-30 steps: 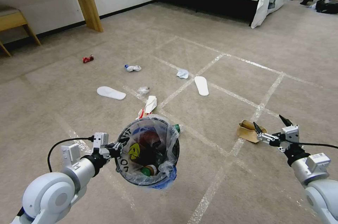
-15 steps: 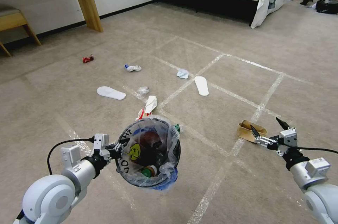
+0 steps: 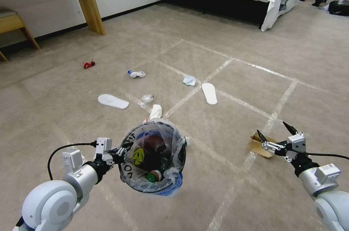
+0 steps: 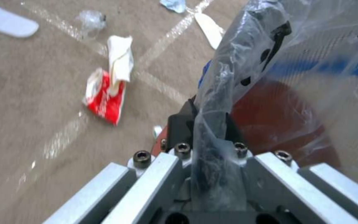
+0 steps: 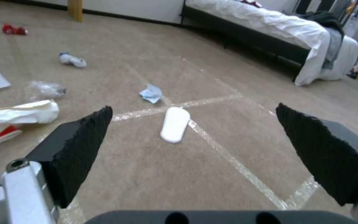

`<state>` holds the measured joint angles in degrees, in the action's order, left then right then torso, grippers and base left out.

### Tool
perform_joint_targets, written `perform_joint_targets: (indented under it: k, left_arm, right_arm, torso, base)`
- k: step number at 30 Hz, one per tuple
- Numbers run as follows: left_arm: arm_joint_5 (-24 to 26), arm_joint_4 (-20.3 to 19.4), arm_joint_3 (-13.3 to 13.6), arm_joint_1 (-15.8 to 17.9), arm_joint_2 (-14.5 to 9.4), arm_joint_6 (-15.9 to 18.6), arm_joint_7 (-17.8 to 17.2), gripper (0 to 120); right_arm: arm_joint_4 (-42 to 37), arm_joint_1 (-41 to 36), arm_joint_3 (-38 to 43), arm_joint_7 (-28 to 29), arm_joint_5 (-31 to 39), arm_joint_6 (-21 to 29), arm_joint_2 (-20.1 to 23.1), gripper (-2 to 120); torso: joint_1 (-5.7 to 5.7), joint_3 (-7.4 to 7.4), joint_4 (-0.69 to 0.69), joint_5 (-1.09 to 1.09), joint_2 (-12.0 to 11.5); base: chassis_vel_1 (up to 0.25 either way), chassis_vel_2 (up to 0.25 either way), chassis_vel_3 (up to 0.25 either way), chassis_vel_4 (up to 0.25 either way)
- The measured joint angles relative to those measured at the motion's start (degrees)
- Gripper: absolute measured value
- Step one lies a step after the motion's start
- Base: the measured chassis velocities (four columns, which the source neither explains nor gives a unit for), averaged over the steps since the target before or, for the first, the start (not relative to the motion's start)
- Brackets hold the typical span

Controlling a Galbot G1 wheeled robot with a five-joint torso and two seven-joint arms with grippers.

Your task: Pick up the trash bin and place the garbage on the floor into it.

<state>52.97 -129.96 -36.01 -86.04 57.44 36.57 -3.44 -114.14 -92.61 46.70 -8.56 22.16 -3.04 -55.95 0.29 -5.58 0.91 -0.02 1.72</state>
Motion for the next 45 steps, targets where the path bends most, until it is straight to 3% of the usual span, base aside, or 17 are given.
perform_joint_targets:
  k: [13, 18, 25, 26, 27, 28, 30, 31, 33, 34, 36, 37, 39, 43, 45]
  left_arm:
    - [-0.9, 1.4, 0.3, -0.1, 0.8, -0.4, 0.2, 1]
    - [-0.9, 1.6, 0.0, 0.3, 0.4, -0.4, 0.3, 1]
    - [-0.7, 2.0, -0.2, 0.8, 0.0, -0.4, 0.5, 1]
    - [-0.6, 2.2, -0.2, 1.0, 0.0, -0.4, 0.7, 1]
    - [-0.6, 2.6, -0.2, 1.3, -0.2, -0.4, 0.8, 1]
    - [-0.6, 2.6, -0.2, 1.3, -0.2, -0.4, 0.8, 1]
    - [-0.5, 2.9, -0.2, 1.5, -0.3, -0.4, 1.0, 1]
    - [-0.5, 2.9, -0.2, 1.5, -0.3, -0.4, 1.0, 1]
    - [-0.4, 3.2, -0.3, 1.6, -0.3, -0.4, 1.1, 1]
    - [-0.4, 3.2, -0.3, 1.6, -0.3, -0.4, 1.1, 1]
    - [-0.4, 3.3, -0.3, 1.5, -0.2, -0.5, 1.1, 1]
    - [-0.4, 3.3, -0.3, 1.5, -0.2, -0.5, 1.1, 1]
    - [-0.4, 3.3, -0.3, 1.3, -0.1, -0.5, 1.1, 1]
    - [0.0, 3.3, -0.8, 1.1, -0.4, -0.5, 1.1, 1]
    - [0.5, 3.7, -1.6, 1.0, -0.6, -0.5, 1.0, 1]
  right_arm:
    - [3.3, 1.2, -1.7, -0.7, -0.8, -2.2, -0.6, 100]
    - [7.1, 4.4, -2.2, -0.5, -0.2, -1.8, 1.9, 100]
    - [14.1, 9.1, -2.7, -1.4, 3.1, 1.3, 9.1, 100]
    - [16.9, 10.8, -3.5, -1.8, 4.4, 3.0, 12.4, 100]
    - [22.6, 13.8, -5.3, -3.2, 5.8, 6.8, 18.9, 100]
    - [22.6, 13.8, -5.3, -3.2, 5.8, 6.8, 18.9, 100]
    - [30.6, 19.5, -10.9, -6.6, 7.0, 10.4, 26.2, 100]
    - [30.6, 19.5, -10.9, -6.6, 7.0, 10.4, 26.2, 100]
    - [37.7, 28.2, -20.1, -10.4, 7.0, 12.6, 29.2, 100]
    - [37.7, 28.2, -20.1, -10.4, 7.0, 12.6, 29.2, 100]
    - [45.0, 36.5, -30.3, -13.2, 6.1, 14.0, 28.1, 100]
    - [45.0, 36.5, -30.3, -13.2, 6.1, 14.0, 28.1, 100]
    - [53.4, 46.3, -41.2, -16.6, 5.3, 16.3, 24.1, 100]
    - [60.4, 54.2, -48.7, -20.4, 4.5, 17.7, 19.3, 100]
    - [67.7, 59.7, -54.5, -23.2, 2.1, 17.8, 14.1, 100]
  torso:
    - [-0.01, 0.03, 0.00, 0.02, 0.0]
    - [-0.03, 0.03, 0.01, 0.03, 0.0]
    - [-0.02, 0.02, 0.00, 0.03, 0.0]
    - [-0.02, 0.01, 0.01, 0.05, 0.0]
    - [-0.02, 0.01, 0.01, 0.03, 0.0]
    - [-0.02, 0.01, 0.01, 0.03, 0.0]
    - [-0.02, 0.01, 0.01, 0.01, 0.0]
    - [-0.02, 0.01, 0.01, 0.01, 0.0]
    - [-0.02, 0.01, -0.02, -0.02, 0.0]
    - [-0.02, 0.01, -0.02, -0.02, 0.0]
    - [-0.01, 0.01, 0.01, 0.03, 0.0]
    - [-0.01, 0.01, 0.01, 0.03, 0.0]
    - [0.00, 0.00, 0.04, 0.08, 0.0]
    - [-0.01, 0.01, -0.02, -0.01, 0.0]
    - [0.00, 0.00, -0.03, 0.05, 0.0]
  base:
    - [-0.144, 0.155, 0.144, -0.136]
    - [0.041, -0.037, -0.048, 0.029]
    - [0.000, 0.000, 0.000, 0.000]
    - [0.000, 0.000, 0.000, 0.000]
    - [0.000, 0.000, 0.000, 0.000]
    - [0.000, 0.000, 0.000, 0.000]
    - [0.000, 0.000, 0.000, 0.000]
    - [0.000, 0.000, 0.000, 0.000]
    - [0.000, 0.000, 0.000, 0.000]
    - [0.000, 0.000, 0.000, 0.000]
    - [0.000, 0.000, 0.000, 0.000]
    - [0.000, 0.000, 0.000, 0.000]
    - [0.000, 0.000, 0.000, 0.000]
    - [0.000, 0.000, 0.000, 0.000]
    - [0.000, 0.000, 0.000, 0.000]
